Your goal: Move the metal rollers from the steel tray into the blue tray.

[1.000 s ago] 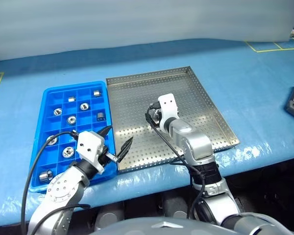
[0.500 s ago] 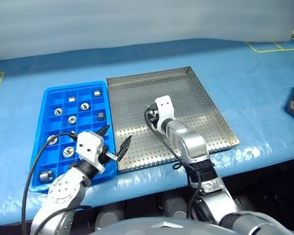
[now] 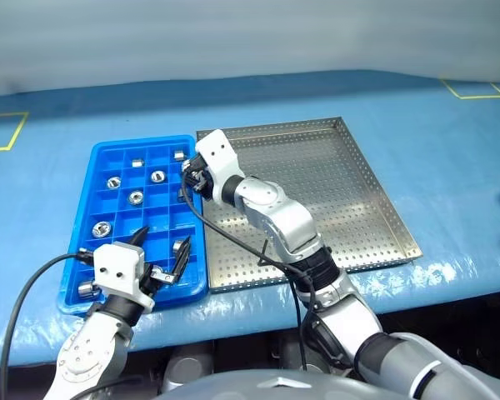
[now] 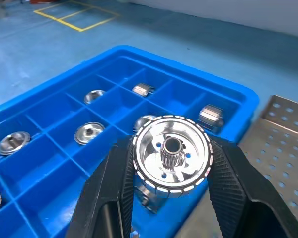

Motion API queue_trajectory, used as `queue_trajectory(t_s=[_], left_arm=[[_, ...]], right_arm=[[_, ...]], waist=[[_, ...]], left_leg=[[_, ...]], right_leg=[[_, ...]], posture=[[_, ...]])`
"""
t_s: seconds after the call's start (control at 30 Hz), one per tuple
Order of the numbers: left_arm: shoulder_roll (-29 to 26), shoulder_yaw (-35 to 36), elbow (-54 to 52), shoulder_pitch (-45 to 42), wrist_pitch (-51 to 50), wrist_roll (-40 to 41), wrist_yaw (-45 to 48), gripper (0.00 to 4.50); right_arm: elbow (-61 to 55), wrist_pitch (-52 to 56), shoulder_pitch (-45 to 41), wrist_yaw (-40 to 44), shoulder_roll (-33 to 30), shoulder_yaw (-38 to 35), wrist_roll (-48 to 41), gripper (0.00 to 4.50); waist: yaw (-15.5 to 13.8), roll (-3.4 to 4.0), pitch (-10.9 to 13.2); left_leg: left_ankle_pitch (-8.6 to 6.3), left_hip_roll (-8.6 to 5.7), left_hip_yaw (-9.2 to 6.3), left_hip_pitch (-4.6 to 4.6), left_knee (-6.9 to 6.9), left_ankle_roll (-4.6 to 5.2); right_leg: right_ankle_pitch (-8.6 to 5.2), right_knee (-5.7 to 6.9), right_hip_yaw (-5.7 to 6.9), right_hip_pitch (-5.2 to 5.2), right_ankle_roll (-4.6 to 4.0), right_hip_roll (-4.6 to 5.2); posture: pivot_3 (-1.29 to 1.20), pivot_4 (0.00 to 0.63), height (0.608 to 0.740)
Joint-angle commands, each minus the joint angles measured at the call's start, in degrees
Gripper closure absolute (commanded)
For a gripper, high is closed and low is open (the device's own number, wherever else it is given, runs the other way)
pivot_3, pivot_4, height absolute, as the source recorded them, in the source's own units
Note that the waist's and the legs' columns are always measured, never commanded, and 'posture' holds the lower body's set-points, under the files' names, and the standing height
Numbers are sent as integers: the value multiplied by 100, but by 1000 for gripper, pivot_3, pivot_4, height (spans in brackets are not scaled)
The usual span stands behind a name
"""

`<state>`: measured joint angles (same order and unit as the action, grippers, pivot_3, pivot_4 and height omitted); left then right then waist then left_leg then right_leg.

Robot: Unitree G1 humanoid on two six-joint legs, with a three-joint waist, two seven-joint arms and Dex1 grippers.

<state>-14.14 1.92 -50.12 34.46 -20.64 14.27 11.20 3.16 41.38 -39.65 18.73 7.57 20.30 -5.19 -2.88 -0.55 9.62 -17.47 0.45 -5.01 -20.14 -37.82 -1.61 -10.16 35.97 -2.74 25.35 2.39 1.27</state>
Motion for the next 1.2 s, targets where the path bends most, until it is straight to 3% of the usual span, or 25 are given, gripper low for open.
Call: queue_trajectory(t_s=[0.03, 0.43, 0.83, 1.1, 1.2], left_arm=[[103, 13, -400, 197, 189, -118, -128, 0], [451, -230, -704, 1066, 516, -452, -422, 0], [432, -264, -540, 718, 427, -425, -301, 0], [350, -200, -434, 467, 327, -334, -169, 0], [290, -90, -389, 340, 265, -273, -118, 0]], right_arm=[[-40, -190, -267, 224, 309, 124, -150, 2805], [1217, -814, -405, 847, 490, 900, 18, 2805], [2521, -1347, -916, 611, 577, 520, 138, 2805], [2048, -975, -698, 749, 458, 501, 34, 166], [1590, -884, -573, 704, 351, 381, -55, 34]], waist=[[-88, 0, 0], [-502, 0, 1], [-590, 2, 3], [-556, 3, 3], [-498, 4, 3]], left_leg=[[0, 0, 0, 0, 0, 0], [0, 4, -1, 1, 1, 0], [0, 3, -1, 2, 1, -1], [0, 4, -1, 1, 1, -1], [0, 4, -1, 1, 1, -1]], right_leg=[[-4, 0, 0, 0, 5, 0], [-13, 4, 7, 3, 3, -4], [-13, 4, 6, 3, 3, -6], [-13, 3, 7, 3, 2, -6], [-13, 3, 6, 4, 2, -7]], posture=[[417, 150, 740], [509, 150, 740], [448, 150, 740], [400, 150, 740], [373, 150, 740]])
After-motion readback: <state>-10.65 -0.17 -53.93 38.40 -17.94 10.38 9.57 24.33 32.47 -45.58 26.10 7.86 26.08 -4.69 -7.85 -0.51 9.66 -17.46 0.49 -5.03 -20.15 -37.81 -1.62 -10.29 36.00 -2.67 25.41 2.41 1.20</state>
